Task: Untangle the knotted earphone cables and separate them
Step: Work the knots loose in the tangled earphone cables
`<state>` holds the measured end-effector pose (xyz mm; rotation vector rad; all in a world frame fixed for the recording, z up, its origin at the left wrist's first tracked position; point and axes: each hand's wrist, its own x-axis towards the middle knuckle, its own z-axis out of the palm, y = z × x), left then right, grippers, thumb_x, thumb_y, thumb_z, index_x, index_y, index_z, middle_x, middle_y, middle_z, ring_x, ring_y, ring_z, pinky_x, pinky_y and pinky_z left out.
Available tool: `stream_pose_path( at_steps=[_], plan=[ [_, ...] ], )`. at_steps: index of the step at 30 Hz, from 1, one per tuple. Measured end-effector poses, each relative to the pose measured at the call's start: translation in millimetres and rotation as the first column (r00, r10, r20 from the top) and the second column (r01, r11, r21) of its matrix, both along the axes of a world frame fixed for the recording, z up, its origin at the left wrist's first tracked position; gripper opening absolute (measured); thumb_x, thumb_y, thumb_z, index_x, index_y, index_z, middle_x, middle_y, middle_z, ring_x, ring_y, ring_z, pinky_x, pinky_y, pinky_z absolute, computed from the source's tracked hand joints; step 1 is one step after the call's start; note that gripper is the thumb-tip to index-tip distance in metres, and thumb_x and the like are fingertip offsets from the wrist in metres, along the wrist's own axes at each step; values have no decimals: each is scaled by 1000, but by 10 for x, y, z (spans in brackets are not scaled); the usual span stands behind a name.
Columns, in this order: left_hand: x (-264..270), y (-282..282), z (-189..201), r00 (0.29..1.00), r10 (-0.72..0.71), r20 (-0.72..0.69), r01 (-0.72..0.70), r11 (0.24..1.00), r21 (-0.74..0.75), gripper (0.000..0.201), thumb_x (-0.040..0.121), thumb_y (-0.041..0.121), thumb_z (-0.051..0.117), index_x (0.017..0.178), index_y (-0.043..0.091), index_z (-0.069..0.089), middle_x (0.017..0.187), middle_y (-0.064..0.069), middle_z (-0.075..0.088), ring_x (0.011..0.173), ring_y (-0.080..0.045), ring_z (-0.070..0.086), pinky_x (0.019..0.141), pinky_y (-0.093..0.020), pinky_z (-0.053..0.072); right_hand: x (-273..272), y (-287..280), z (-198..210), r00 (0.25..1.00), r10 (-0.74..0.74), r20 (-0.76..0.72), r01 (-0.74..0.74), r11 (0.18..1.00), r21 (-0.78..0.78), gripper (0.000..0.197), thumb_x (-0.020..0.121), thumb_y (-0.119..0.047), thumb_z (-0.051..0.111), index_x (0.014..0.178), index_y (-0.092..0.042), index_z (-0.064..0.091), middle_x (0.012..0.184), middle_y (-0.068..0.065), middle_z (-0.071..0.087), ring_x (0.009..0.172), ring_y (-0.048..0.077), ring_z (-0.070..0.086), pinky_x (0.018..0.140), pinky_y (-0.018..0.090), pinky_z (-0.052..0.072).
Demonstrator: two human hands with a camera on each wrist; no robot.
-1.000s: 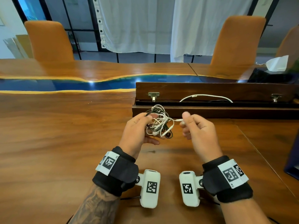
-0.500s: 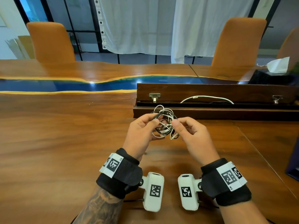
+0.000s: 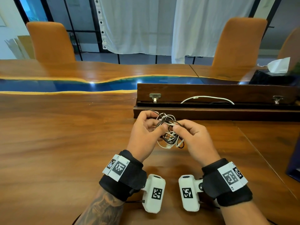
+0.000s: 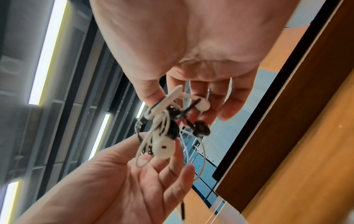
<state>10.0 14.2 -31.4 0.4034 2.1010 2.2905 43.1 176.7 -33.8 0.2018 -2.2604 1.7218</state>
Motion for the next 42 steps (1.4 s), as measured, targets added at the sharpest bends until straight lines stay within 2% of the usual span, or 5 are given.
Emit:
stream_pose_path(
  at_steps=[12, 18, 29, 34, 42],
  plan=[
    [11, 25, -47, 991, -107, 78, 105, 994, 38, 15, 98, 7, 59, 104, 10, 73, 92, -7, 76, 84, -18, 72, 70, -37, 62, -32, 15, -44, 996, -89, -20, 89, 996, 3, 16, 102, -20, 58, 98, -26, 72, 90, -4, 73, 86, 14, 69, 73, 36, 57],
    [-7, 11, -49, 977, -163, 136, 148, 983, 113, 14, 99, 11, 58, 101, 6, 71, 89, -6, 74, 82, -15, 70, 67, -32, 58, -4, -7, -11, 993, -100, -69, 96, 994, -61, 14, 99, -10, 60, 97, -22, 53, 96, -2, 71, 87, 13, 71, 70, 28, 59],
    [0, 0, -48, 996, -22, 88, 12, 994, 111, 20, 93, 10, 68, 112, 7, 73, 100, -9, 77, 87, -17, 71, 75, -35, 61, 21, 12, -13, 987, -17, -157, 40, 988, 148, 15, 91, -25, 73, 106, -28, 73, 113, -16, 68, 116, 2, 59, 94, 19, 47],
    [14, -5, -29, 999, -21, 29, 18, 997, 80, 18, 94, 10, 66, 110, 7, 73, 95, -5, 77, 83, -15, 72, 70, -33, 60, 39, -25, 20, 989, 7, -148, -1, 999, 40, 10, 98, -25, 63, 101, -24, 72, 94, -13, 71, 95, 10, 67, 78, 22, 54],
    [37, 24, -6, 992, -98, 83, 93, 994, 63, 19, 100, 15, 57, 110, 10, 72, 98, -6, 76, 88, -19, 69, 85, -50, 57, 33, -37, 0, 985, -26, -170, 24, 1000, -14, 22, 94, -8, 68, 106, -25, 60, 100, -9, 71, 95, 12, 70, 76, 29, 60]
  ],
)
